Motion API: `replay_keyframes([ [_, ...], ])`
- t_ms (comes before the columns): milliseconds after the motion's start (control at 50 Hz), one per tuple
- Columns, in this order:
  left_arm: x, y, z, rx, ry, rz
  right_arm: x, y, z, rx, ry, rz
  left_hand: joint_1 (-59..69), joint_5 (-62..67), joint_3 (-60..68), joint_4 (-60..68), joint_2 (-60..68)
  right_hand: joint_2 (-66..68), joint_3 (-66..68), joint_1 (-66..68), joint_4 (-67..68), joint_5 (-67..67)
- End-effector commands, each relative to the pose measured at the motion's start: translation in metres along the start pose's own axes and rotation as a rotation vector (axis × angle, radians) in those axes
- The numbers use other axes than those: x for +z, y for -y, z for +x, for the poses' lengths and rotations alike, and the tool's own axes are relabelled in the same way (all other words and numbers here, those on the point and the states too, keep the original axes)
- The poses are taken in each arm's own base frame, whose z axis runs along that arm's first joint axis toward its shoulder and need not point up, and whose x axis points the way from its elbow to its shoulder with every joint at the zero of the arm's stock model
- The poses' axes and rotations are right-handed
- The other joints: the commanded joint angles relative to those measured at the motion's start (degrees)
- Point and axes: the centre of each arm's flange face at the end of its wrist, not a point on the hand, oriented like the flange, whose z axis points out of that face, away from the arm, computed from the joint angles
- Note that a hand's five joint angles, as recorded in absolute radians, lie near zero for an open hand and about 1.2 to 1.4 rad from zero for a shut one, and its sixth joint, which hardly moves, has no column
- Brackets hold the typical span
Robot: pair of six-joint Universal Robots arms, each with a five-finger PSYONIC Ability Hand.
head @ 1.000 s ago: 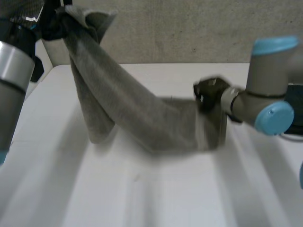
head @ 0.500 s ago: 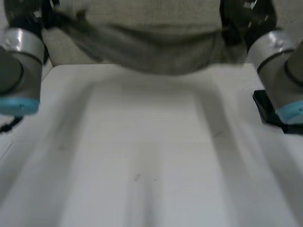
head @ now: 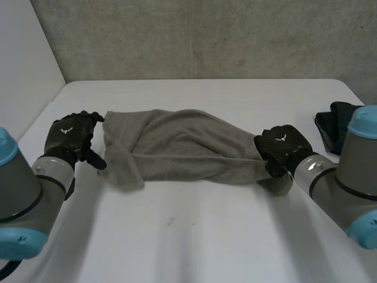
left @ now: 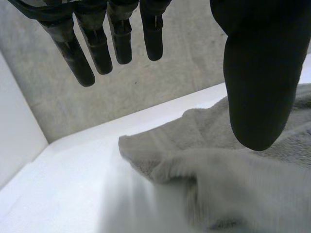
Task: Fold the laundry.
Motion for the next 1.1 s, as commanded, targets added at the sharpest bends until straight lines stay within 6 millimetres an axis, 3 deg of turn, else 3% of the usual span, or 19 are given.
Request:
replay_keyframes([
  [20,-0.025,0.012,0.025,0.146,-0.165,0.059,-0.028,0.023,0.002,-0.014,-0.005,0.09,-5.1,-4.4,-5.3,-4.5,-4.9,12.5,12.2,23.1,11.9,13.2],
  [120,-0.037,0.002,0.053,0.241,-0.329,0.057,-0.036,0.026,0.001,-0.022,-0.014,0.109,-3.6,-2.9,-3.8,-3.0,-3.3,12.5,12.2,23.1,11.9,13.2],
  [240,-0.027,-0.033,0.062,0.43,-0.381,-0.01,-0.039,0.02,-0.002,-0.02,-0.005,0.092,0.5,1.1,0.2,1.1,0.7,12.5,12.2,23.1,11.9,13.2],
  [380,-0.001,-0.05,0.059,0.59,-0.322,-0.034,-0.045,0.023,-0.002,-0.026,-0.013,0.101,0.2,0.8,-0.1,0.7,0.4,12.5,12.2,23.1,11.9,13.2],
  [520,0.022,-0.052,0.047,0.611,-0.175,-0.05,-0.05,0.027,-0.001,-0.042,-0.02,0.11,1.5,2.1,1.2,2.1,1.7,12.5,12.2,23.1,11.9,13.2],
  [620,0.032,-0.052,0.045,0.611,-0.157,-0.031,-0.049,0.019,0.004,-0.09,-0.035,0.082,15.8,16.4,15.5,16.3,16.0,12.5,12.2,23.1,11.9,13.2],
  [780,0.039,-0.06,0.044,0.607,-0.192,-0.048,-0.047,0.015,0.003,-0.115,-0.034,0.068,25.5,26.2,25.3,26.1,25.7,12.5,12.2,23.1,11.9,13.2],
  [840,0.039,-0.059,0.046,0.606,-0.21,-0.04,-0.044,0.013,0.004,-0.111,-0.027,0.06,33.1,33.7,32.8,33.7,33.3,12.5,12.2,23.1,11.9,13.2],
  [920,0.041,-0.058,0.042,0.601,-0.205,-0.037,-0.039,0.008,0.004,-0.102,-0.022,0.041,56.8,57.4,56.5,57.3,57.0,12.5,12.2,23.1,11.9,13.2],
  [1000,0.042,-0.051,0.037,0.592,-0.188,-0.026,-0.036,0.007,0.008,-0.09,-0.028,0.031,56.8,57.5,56.5,57.4,57.0,12.5,12.2,23.1,11.9,13.2],
  [1060,0.038,-0.029,0.034,0.583,-0.163,0.021,-0.037,0.01,0.014,-0.089,-0.035,0.013,56.8,57.5,56.5,57.4,57.0,12.5,12.2,23.1,11.9,13.2],
  [1080,0.033,-0.008,0.03,0.574,-0.138,0.068,-0.037,0.011,0.016,-0.089,-0.036,0.009,56.8,57.5,56.5,57.4,57.0,12.5,12.2,23.1,11.9,13.2],
  [1100,0.031,-0.001,0.028,0.567,-0.129,0.081,-0.037,0.012,0.018,-0.088,-0.038,0.003,56.8,57.5,56.5,57.4,57.0,12.5,12.2,23.1,11.9,13.2],
])
